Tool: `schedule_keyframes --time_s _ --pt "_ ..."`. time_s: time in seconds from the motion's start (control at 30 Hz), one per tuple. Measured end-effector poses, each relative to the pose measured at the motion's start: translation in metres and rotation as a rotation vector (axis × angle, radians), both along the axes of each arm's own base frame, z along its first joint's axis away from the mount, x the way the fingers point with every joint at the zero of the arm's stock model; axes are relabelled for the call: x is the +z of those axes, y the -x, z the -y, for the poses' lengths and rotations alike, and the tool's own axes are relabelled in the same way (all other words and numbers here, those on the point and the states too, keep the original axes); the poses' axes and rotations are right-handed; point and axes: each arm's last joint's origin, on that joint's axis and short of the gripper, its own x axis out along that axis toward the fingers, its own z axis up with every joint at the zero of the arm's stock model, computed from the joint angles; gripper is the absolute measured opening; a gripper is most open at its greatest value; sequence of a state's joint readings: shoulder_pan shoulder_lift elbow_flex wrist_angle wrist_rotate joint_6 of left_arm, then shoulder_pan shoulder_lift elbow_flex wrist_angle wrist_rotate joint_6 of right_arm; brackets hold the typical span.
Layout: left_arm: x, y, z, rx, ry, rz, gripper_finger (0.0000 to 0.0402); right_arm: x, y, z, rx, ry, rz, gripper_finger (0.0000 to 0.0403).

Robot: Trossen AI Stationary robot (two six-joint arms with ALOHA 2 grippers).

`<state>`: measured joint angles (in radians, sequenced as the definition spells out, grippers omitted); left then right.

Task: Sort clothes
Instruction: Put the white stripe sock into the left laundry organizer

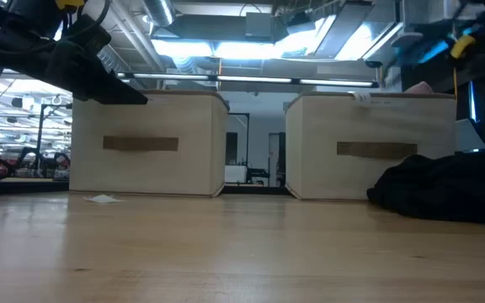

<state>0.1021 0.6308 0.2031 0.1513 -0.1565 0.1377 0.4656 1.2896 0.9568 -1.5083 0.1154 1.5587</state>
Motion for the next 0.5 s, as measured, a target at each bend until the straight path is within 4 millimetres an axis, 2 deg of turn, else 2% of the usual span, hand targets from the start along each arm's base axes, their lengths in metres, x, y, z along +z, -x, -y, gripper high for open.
schedule_keyframes --time_s 0.1,0.5 --pt "0.0 0.0 0.0 0.0 0.0 -0.001 0.0162 -0.011 0.005 0.001 0.005 -0.018 -0.055 0.0287" --pt "0.001 0.0 0.0 0.0 -0.002 0.005 0.0162 -0.047 0.003 -0.001 0.055 -0.112 0.006 0.0287"
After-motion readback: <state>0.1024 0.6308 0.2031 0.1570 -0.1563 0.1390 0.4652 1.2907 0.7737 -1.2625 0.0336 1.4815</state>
